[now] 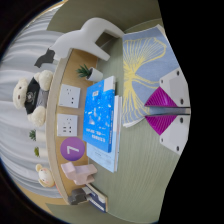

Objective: Fold towel

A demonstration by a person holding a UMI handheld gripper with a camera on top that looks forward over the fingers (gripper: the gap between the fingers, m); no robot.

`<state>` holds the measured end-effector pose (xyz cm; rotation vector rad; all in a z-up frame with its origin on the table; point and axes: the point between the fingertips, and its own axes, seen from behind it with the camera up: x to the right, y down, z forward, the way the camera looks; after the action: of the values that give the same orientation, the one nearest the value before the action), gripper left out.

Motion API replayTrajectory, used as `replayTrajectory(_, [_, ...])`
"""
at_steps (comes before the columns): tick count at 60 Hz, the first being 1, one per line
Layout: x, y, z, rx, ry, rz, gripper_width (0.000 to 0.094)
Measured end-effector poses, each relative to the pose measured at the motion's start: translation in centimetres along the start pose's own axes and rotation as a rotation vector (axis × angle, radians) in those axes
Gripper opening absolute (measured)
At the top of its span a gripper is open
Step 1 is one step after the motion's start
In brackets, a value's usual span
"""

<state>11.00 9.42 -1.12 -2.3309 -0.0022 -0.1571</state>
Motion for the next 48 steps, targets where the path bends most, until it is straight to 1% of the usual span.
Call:
replayTrajectory(8, [-0.1,0.0,0.1,-0.035,-0.048,-0.02,0.0051])
replayTrajectory(13, [0.7,-0.9,-0.8,-0.039,-0.076,0.011,0.0046])
replayTrajectory(17, [3.4,-3.0,-2.8,0.003,-0.043,-0.041,0.0046])
replayTrajectory(21, [6.4,-5.6,-5.0,0.051,-0.036,-0.061,0.0046])
replayTrajectory(26, [12.0,-8.4,-7.1,0.098,0.007,-0.09,0.0045])
replayTrajectory(31, [17.4,-9.6,-8.2,0.121,0.034,-0.1,0.0052])
replayTrajectory(35, [20.6,-8.4,-7.3,0.114,0.02,-0.108,0.0074])
replayTrajectory(37, [22.0,-7.6,-6.2,0.093,0.005,-0.12,0.0116])
replayTrajectory(39, [23.5,-6.6,-5.1,0.075,-0.001,-0.132,0.0186])
replayTrajectory(43, [26.2,-4.1,-3.2,0.016,0.021,-0.161,0.034])
replayTrajectory(45, [27.2,-2.9,-2.7,-0.011,0.039,-0.176,0.0431])
replayTrajectory(48, [28.3,-2.7,-3.0,-0.018,0.061,-0.189,0.0557])
